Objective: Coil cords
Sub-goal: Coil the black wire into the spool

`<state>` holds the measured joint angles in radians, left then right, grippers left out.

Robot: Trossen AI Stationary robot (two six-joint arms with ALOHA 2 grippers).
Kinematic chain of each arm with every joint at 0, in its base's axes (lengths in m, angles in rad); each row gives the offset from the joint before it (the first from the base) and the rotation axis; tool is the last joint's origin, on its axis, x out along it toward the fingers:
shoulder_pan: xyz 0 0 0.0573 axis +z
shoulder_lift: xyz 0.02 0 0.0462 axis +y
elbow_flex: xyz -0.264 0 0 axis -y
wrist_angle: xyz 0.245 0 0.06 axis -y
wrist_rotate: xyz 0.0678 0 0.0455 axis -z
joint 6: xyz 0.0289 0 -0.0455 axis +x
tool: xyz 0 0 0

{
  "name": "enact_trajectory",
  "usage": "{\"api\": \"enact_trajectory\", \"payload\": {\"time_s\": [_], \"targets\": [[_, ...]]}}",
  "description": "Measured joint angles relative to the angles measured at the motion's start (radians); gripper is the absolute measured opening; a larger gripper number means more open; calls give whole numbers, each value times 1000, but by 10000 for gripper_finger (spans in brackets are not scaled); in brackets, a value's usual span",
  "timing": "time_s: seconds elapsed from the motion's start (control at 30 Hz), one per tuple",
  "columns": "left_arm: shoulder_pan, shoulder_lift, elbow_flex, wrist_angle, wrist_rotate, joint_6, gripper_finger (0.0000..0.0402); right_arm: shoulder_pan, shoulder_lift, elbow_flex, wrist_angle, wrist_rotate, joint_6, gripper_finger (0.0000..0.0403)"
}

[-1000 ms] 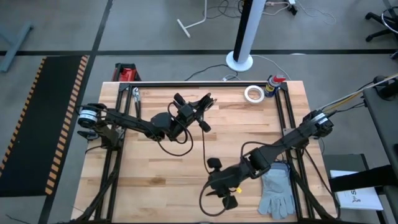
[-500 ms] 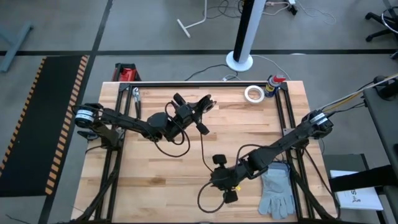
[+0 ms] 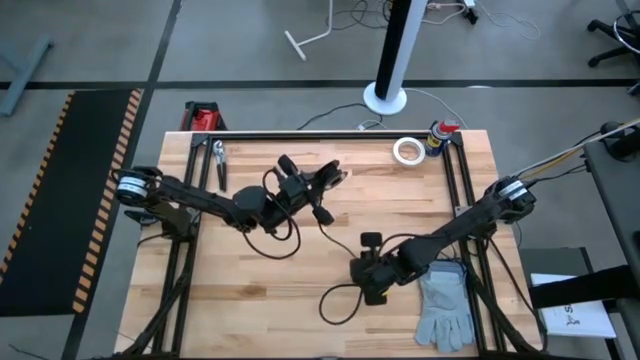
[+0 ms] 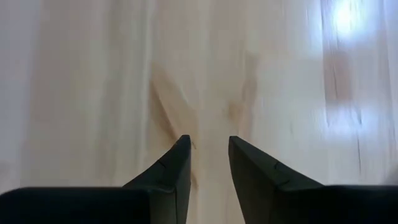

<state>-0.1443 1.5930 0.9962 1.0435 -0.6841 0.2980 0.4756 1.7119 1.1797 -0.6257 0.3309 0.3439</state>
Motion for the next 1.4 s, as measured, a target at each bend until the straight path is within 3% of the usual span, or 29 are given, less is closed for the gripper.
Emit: {"api": "enact_trajectory", "payload": {"time_s": [0.4, 0.7, 1.0, 1.23, 1.4], "targets": [[-15, -13, 0, 16, 22, -30, 0, -9, -12, -163, -11, 16, 126, 126], [-40, -13, -3, -4, 24, -60, 0, 43, -198, -143, -157, 425, 172, 109], [-40, -11, -4, -126, 47, -161, 0, 142, -274, 90, -91, 763, -198, 94], [-42, -10, -4, -240, 46, -273, 0, 134, -185, 218, 105, 841, -682, 99], [-45, -10, -4, -306, 43, -312, 0, 133, -106, 296, 211, 843, -937, 107]]}}
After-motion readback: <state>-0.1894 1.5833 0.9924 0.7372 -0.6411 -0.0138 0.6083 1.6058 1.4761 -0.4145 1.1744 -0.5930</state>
